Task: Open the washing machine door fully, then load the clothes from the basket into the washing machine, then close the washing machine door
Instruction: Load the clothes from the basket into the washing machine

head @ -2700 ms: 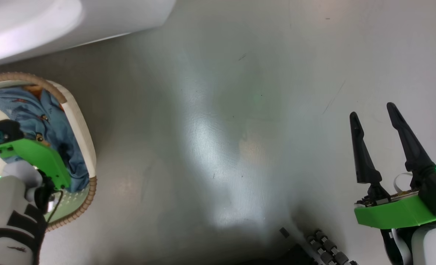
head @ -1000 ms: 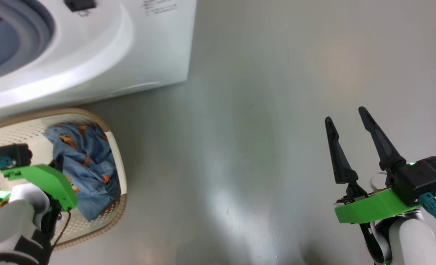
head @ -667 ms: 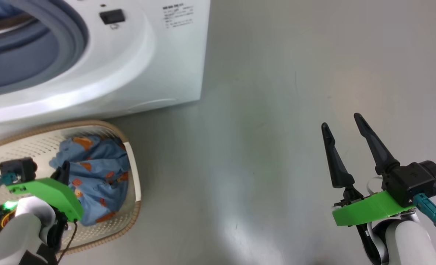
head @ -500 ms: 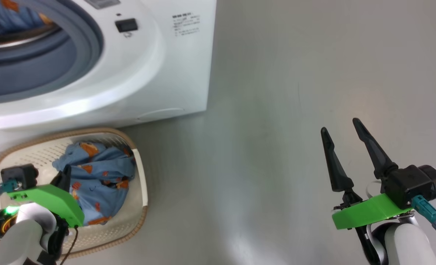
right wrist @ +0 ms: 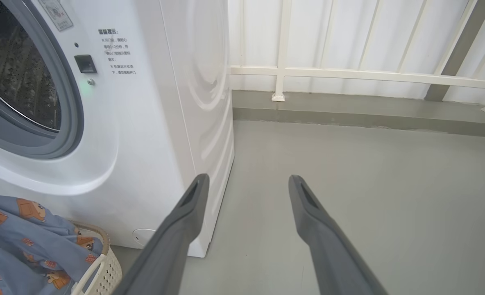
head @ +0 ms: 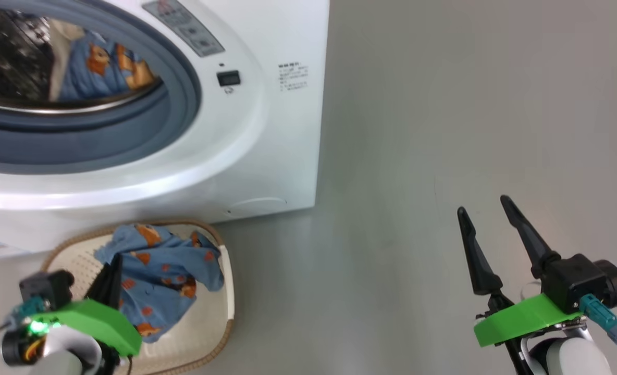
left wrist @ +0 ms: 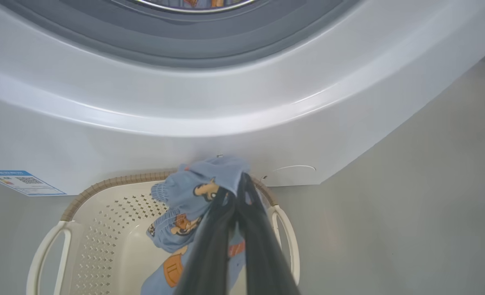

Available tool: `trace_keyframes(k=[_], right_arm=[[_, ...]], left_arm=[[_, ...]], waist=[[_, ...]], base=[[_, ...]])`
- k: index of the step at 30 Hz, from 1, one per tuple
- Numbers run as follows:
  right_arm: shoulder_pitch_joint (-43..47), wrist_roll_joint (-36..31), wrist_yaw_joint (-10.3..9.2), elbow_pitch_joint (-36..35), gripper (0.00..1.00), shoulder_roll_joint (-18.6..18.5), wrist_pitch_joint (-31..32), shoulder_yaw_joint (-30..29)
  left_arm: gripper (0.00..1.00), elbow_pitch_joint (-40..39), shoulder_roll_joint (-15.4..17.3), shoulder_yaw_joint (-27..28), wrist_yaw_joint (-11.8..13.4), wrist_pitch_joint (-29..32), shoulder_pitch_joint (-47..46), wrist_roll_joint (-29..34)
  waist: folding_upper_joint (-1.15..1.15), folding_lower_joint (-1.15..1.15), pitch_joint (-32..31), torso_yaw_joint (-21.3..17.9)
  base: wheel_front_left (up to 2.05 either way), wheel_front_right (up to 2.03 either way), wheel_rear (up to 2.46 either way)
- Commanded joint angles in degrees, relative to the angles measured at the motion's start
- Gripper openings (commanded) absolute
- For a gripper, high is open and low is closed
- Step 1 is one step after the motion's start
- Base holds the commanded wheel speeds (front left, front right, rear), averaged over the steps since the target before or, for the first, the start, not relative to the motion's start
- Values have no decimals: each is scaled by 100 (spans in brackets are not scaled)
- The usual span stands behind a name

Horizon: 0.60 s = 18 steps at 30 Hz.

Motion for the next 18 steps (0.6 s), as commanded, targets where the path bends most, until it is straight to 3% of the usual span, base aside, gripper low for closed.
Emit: trace_keyframes(k=[1,11,18], right_arm=[[75,6,9,-117,100,-15,4,133],[342,55,9,-87,100,-15,70,155],[474,81,9,-99,100,-15,92,155]], left_arm=[[0,-279,169,268,71,-78,142,81],[0,-1693,-93,777,328,-78,1263,405],[0,-2275,-307,1136,362,-78,1727,531]], waist=[[0,0,-370,150],[0,0,-961,238],[0,0,-1143,243]], base=[[0,0,0],[0,0,0],[0,0,0]])
